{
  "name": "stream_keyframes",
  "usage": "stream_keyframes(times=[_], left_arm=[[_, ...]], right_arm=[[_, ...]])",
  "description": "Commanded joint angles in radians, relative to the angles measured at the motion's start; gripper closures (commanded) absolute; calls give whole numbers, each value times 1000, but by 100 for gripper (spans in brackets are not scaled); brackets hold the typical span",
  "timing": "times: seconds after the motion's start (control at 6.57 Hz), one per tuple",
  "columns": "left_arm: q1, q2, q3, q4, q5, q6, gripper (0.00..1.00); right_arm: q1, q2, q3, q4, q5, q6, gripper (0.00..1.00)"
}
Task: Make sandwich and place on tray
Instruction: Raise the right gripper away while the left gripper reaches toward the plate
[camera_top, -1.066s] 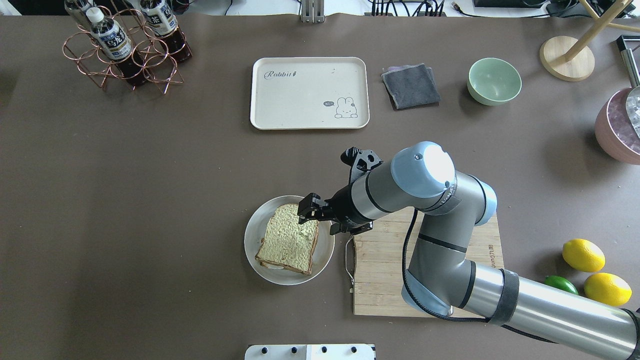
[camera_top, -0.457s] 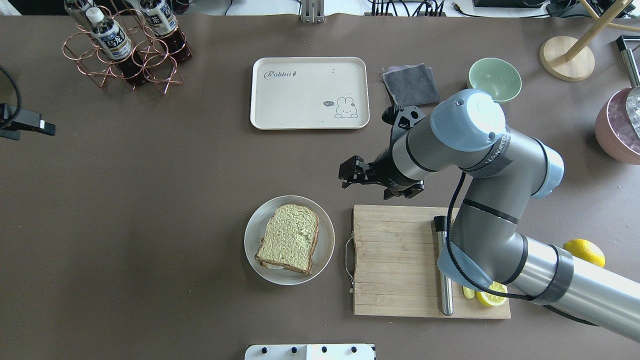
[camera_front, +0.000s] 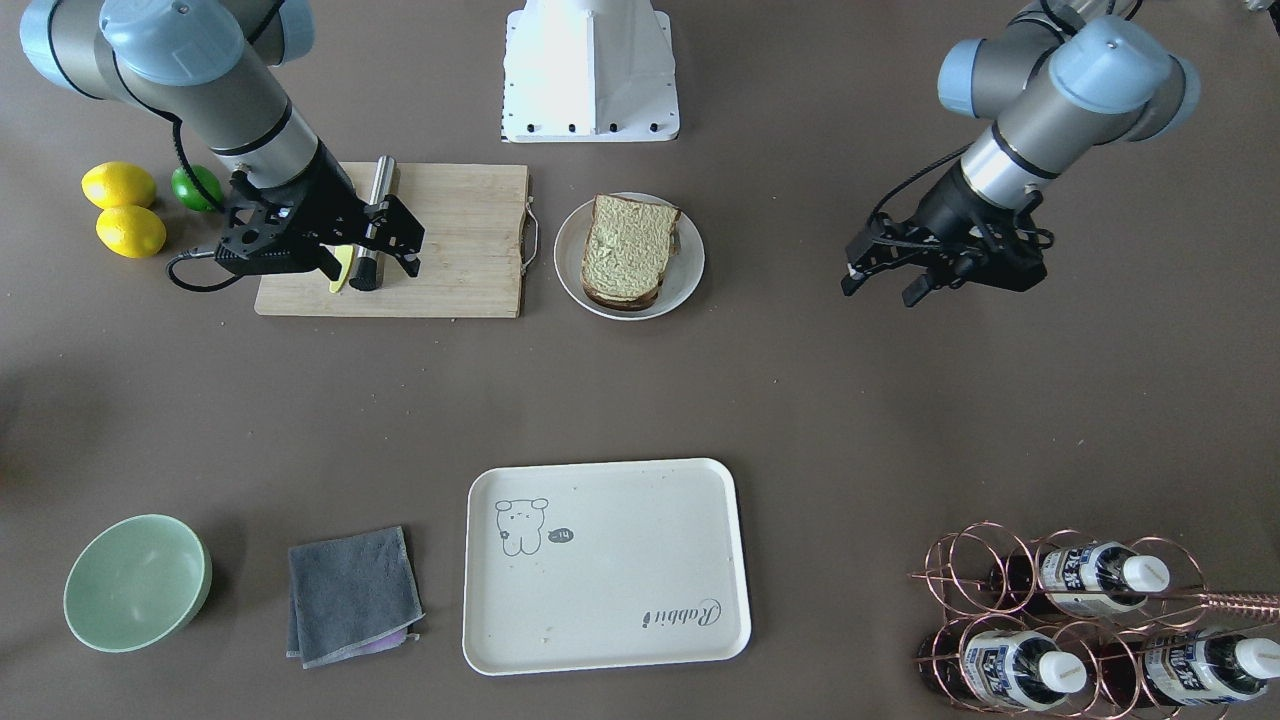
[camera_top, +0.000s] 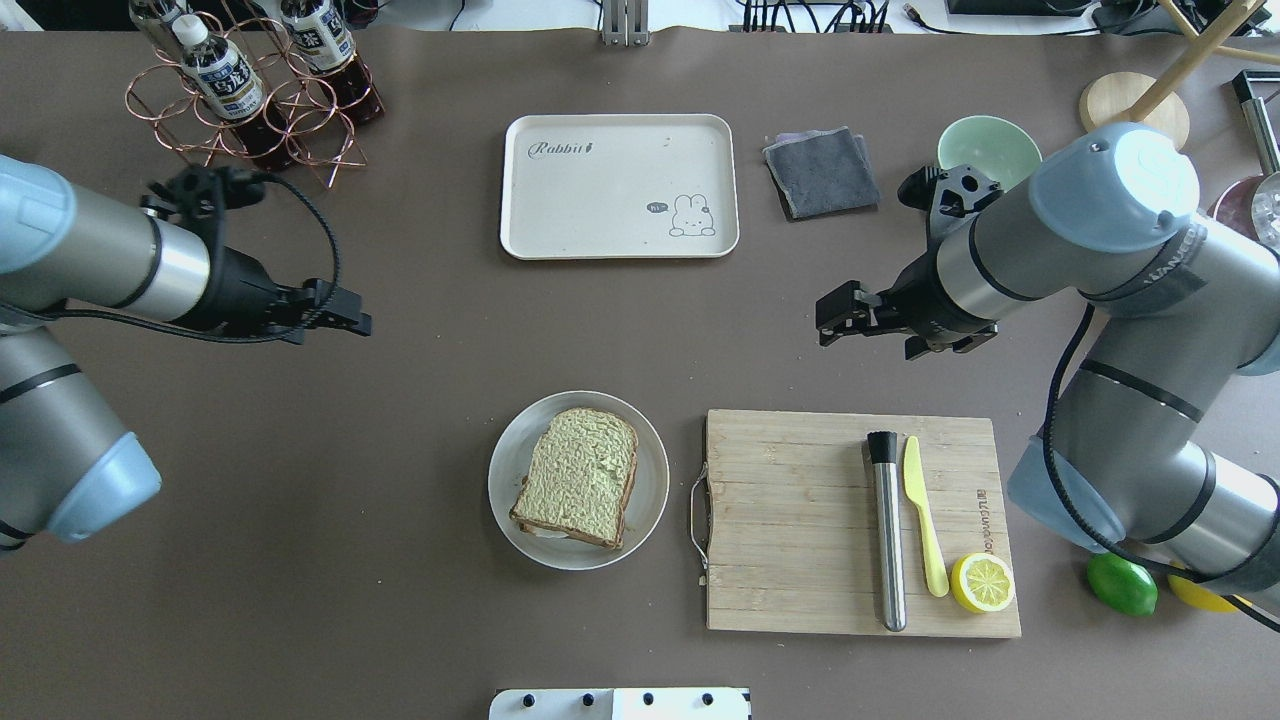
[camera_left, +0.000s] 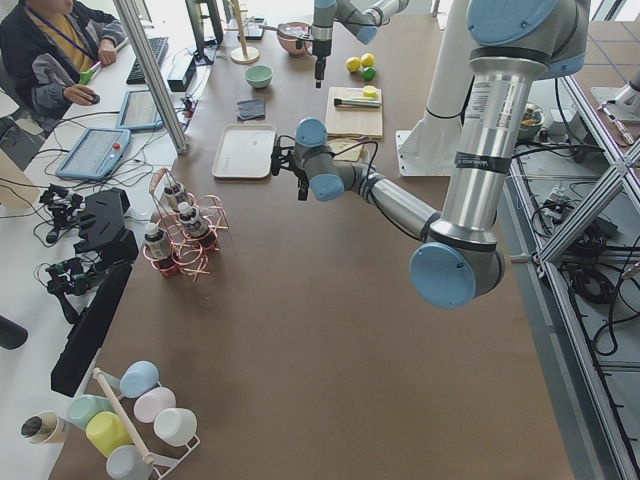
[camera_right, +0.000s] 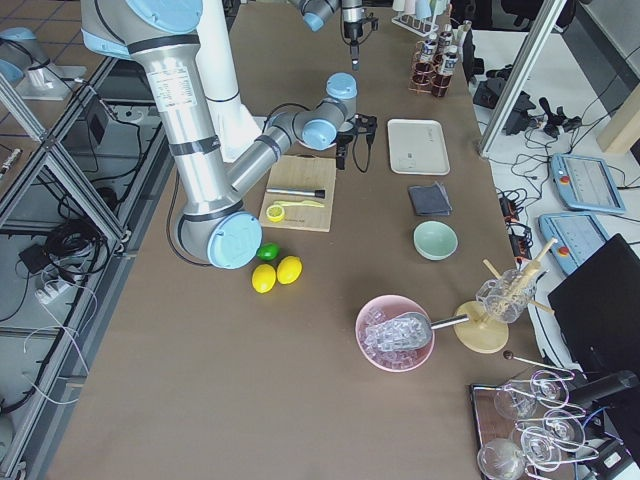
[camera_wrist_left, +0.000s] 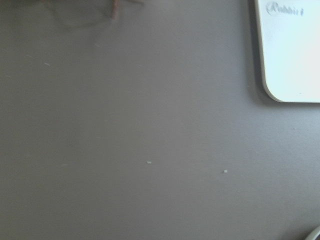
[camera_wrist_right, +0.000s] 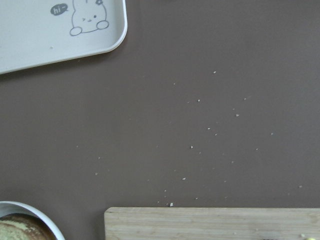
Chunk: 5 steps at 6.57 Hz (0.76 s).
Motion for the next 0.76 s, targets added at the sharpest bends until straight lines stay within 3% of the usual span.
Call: stream_keyframes(times=[0.0,0.46,0.61], left_arm=[[194,-170,-1,165,156,-42,21],[305,-165,13,153,255,-38,42],[305,-157,18,141,255,-32,44]], right_arm=[[121,-88,-4,-3,75,-189,0],[161,-139,-5,-3,77,-288,0],[161,-139,-8,-3,77,-288,0]])
